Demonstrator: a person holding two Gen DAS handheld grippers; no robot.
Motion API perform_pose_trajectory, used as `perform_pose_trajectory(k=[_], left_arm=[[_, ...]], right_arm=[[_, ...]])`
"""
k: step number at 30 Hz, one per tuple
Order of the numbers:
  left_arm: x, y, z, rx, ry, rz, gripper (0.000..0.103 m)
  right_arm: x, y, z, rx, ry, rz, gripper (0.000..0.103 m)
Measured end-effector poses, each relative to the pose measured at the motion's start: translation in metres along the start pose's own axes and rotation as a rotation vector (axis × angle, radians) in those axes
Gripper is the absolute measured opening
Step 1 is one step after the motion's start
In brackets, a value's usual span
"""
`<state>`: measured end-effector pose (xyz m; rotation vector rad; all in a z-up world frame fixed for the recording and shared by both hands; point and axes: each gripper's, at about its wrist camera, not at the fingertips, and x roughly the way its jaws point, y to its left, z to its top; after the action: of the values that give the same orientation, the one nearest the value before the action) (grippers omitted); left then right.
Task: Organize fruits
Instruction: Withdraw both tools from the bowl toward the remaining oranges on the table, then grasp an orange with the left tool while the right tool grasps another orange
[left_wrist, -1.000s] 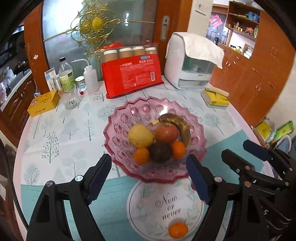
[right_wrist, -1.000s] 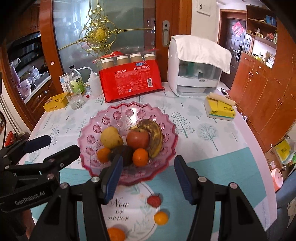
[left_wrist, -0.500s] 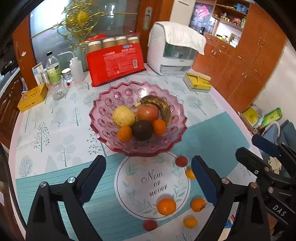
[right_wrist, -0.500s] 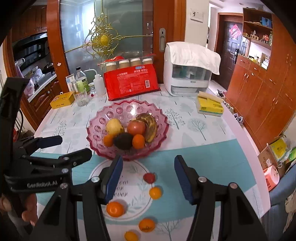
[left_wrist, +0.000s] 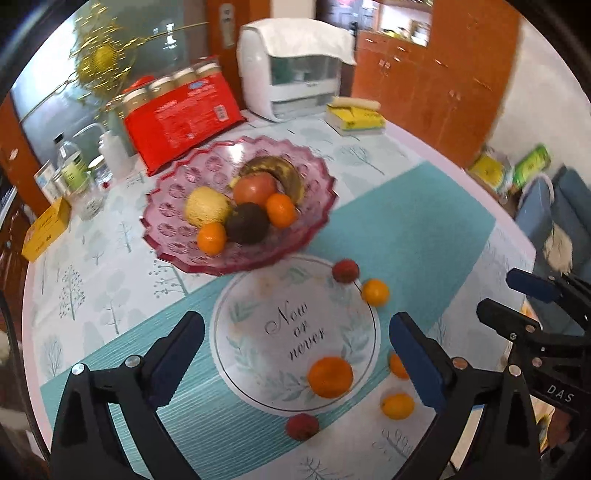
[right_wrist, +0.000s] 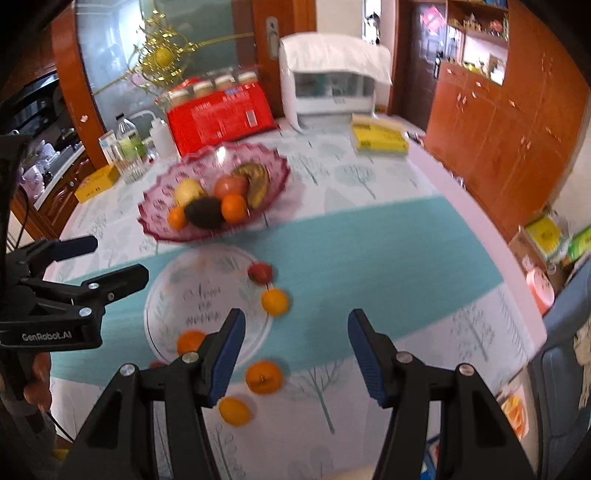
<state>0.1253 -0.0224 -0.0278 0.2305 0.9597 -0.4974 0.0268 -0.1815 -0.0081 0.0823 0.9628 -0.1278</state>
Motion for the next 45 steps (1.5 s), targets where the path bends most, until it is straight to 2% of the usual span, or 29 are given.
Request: perform_pose_trajectory(k=[3, 10, 25, 36, 45], left_arm=[[0.012, -0.009, -0.01, 0.033, 0.043, -0.011, 0.1], [0.039, -0.009, -0.03, 0.016, 0.118, -0.014, 0.1], [0.088, -0.015, -0.055, 0.033, 0.246, -0.018, 0.099], [0.114, -0.008, -0.058, 0.006, 0.307, -0.041, 0.084], [0.124, 0.002, -0.052, -0.023, 0.329, -0.104, 0.078]], right_arm=[[0.01, -0.002, -0.017, 0.021, 0.039, 0.007, 0.058], [0.029, 0.002, -0.044, 0.027, 0.101, 0.023, 0.058], [0.068, 0.012, -0.068, 0.054, 0.196, 0.086, 0.058], [0.096, 0.015, -0.065, 0.071, 0.236, 0.074, 0.058], [0.106, 0.008, -0.061, 0.104, 0.235, 0.108, 0.058]])
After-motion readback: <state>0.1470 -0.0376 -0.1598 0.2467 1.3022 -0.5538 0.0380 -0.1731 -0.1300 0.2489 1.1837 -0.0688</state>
